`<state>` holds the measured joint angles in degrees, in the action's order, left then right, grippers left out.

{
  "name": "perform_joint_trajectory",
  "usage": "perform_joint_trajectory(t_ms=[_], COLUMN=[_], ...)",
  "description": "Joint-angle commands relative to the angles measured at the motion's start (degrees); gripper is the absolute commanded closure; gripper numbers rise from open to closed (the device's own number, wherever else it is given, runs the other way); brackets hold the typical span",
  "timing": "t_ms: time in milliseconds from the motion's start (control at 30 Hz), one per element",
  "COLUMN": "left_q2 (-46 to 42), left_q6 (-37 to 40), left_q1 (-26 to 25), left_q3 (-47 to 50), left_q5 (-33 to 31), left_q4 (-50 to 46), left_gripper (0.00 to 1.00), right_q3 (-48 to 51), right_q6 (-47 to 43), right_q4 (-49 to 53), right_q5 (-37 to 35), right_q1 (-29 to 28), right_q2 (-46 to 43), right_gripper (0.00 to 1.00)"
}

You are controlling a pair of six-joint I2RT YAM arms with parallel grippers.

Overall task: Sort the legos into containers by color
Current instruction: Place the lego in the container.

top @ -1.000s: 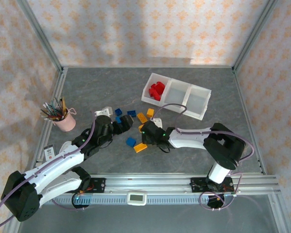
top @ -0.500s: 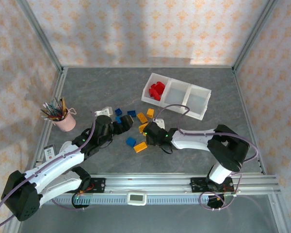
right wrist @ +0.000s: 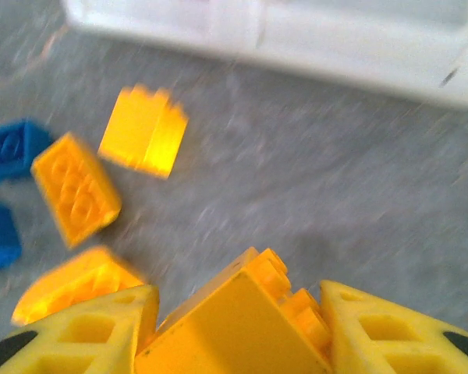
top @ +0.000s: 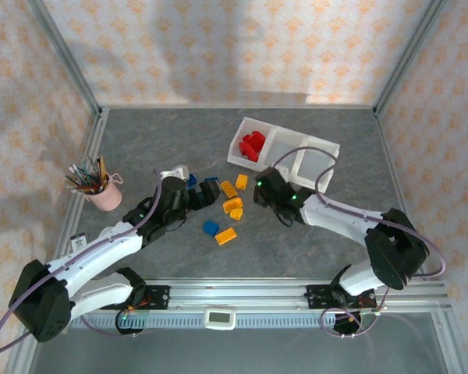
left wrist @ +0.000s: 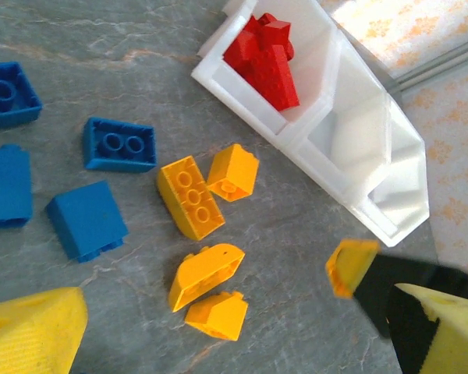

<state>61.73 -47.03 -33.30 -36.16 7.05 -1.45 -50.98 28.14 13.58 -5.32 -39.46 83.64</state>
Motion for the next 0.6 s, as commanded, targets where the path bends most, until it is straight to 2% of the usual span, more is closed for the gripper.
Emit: perform_joint_trajectory(t_ms=[0, 233, 467, 567], left_q2=[2.78, 9.14, 13.42, 13.78], left_q6=[1.65, 2.07, 3.58, 4.36], left_q1=[-0.29, -0.52, -0.49, -0.49], left_q3=[-3.54, -7.9, -11.54, -12.54], left_q5=[1.71, 2.77, 3.14, 3.23], left_q4=[3.21, 6.92, 6.52, 5.85], left_gripper=[0.01, 0.01, 0.01, 0.01], right_q3=[-5.79, -18.09, -28.92, -30.69], right_q6=[-5.17, -9.57, -12.74, -13.38], right_q4=[0.04, -1.63, 0.09, 1.27], right_q5=[-2.99, -3.8, -3.93, -3.04], right_q1=[4.46, 12.75, 16.0, 15.95], right_q2=[2.89, 14.71, 24.04, 24.08], right_gripper=[0.52, 0.52, 0.33, 0.28])
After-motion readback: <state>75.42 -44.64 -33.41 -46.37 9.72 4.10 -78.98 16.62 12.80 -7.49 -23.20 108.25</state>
